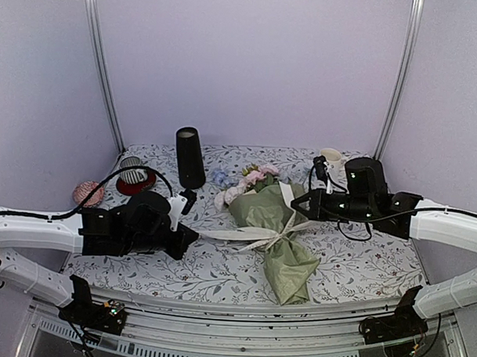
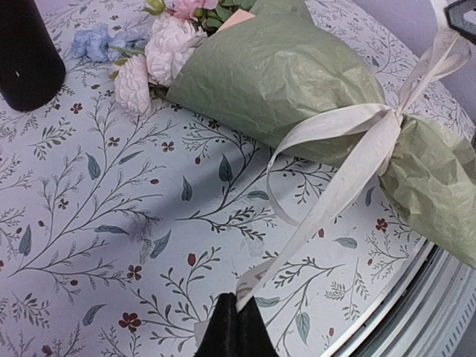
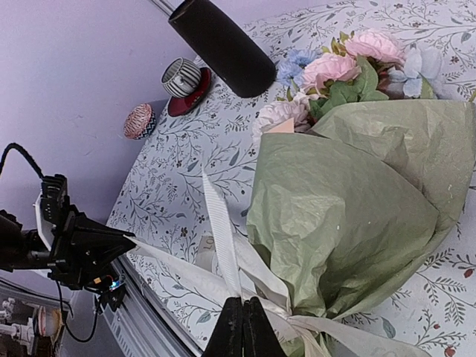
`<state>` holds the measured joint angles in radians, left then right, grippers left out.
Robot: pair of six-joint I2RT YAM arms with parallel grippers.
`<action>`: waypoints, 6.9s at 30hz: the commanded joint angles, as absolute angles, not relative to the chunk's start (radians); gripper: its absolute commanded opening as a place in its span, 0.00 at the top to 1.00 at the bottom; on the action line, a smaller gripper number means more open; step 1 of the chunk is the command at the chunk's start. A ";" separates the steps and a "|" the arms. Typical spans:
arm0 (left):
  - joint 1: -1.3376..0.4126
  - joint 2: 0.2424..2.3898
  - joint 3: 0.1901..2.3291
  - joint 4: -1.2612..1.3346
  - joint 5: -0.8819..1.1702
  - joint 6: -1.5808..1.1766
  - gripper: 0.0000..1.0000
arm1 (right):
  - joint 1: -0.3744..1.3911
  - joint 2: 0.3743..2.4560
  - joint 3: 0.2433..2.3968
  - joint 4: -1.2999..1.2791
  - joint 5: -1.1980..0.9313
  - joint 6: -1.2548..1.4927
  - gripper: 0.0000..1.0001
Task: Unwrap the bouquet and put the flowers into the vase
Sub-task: Untie the ribbon from the tied bouquet.
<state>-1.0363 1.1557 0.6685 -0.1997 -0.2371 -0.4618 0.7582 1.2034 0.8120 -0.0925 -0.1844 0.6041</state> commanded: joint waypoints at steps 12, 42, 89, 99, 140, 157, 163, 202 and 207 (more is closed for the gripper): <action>-0.983 1.113 0.608 -0.186 -0.217 -0.487 1.00 | 0.759 1.179 0.828 -0.039 -0.158 0.589 0.97; -0.951 1.063 0.559 -0.175 -0.197 -0.508 1.00 | 0.758 1.307 0.747 -0.128 0.026 0.665 0.97; -0.925 1.028 0.535 -0.185 -0.192 -0.520 1.00 | 0.758 1.403 0.648 -0.228 0.144 0.775 0.98; -0.922 1.026 0.532 -0.186 -0.191 -0.520 1.00 | 0.759 1.473 0.604 -0.193 0.133 0.803 0.98; -0.911 1.002 0.535 -0.206 -0.200 -0.520 1.00 | 0.758 1.388 0.657 -0.449 0.411 0.938 0.98; -0.905 0.996 0.538 -0.215 -0.200 -0.519 1.00 | 0.758 1.292 0.658 -0.649 0.591 1.165 0.98; -0.904 0.963 0.539 -0.229 -0.216 -0.524 1.00 | 0.756 1.249 0.655 -0.680 0.637 1.181 0.98; -0.905 1.053 0.951 -0.176 0.001 -0.347 1.00 | 0.733 1.314 0.625 -0.547 0.554 1.125 0.98; -0.905 1.032 0.983 -0.169 0.055 -0.363 1.00 | 0.732 1.328 0.627 -0.540 0.544 1.119 0.98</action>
<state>-0.9173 1.0534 0.9424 -0.1986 -0.0032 -0.3664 0.7383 1.3113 0.6193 -0.5514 0.5560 1.1316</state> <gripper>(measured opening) 0.008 0.022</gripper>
